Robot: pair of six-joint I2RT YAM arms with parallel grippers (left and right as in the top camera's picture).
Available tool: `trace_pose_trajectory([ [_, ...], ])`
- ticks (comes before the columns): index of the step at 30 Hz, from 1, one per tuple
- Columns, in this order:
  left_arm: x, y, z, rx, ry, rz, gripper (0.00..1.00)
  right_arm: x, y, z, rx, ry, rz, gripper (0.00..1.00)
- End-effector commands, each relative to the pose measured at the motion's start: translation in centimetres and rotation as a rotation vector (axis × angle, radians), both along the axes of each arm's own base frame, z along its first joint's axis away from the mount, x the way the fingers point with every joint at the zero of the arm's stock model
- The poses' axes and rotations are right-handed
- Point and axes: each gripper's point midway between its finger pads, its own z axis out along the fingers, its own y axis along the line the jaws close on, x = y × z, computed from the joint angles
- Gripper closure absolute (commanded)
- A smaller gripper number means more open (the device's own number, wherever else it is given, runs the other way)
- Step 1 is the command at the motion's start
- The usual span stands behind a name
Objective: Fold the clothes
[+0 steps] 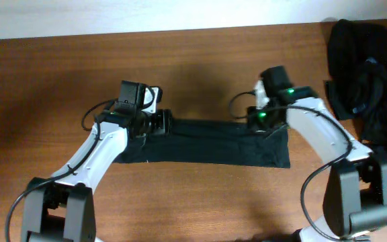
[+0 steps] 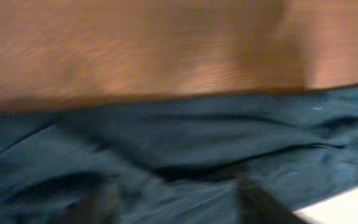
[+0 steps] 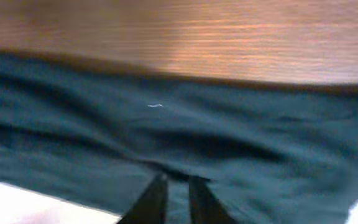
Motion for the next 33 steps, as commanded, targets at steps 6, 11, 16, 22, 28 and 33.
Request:
trace_pose_trajectory([
  [6, -1.2, -5.3, 1.3, 0.090, -0.113, -0.098, 0.83, -1.4, -2.8, -3.5, -0.029, 0.084, -0.035, 0.88],
  [11, -1.6, -6.1, 0.9, 0.215, -0.169, -0.088, 0.89, -2.1, -2.8, -5.4, -0.032, 0.113, -0.034, 0.89],
  [16, -1.3, -5.6, -0.2, 0.321, -0.196, -0.061, 0.89, -2.9, -2.9, -6.7, -0.035, 0.147, -0.033, 0.90],
  [22, -0.1, -5.1, -2.5, 0.378, -0.200, -0.030, 0.95, -3.1, -2.9, -6.8, -0.035, 0.154, -0.033, 0.90],
  [28, -0.2, -5.1, -5.6, 0.408, -0.154, -0.042, 0.95, -3.3, -2.9, -6.8, -0.036, 0.159, -0.033, 0.90],
  [33, -1.0, -4.6, -6.8, 0.437, -0.109, -0.054, 0.94, -3.3, -2.9, -6.8, -0.036, 0.162, -0.033, 0.90],
])
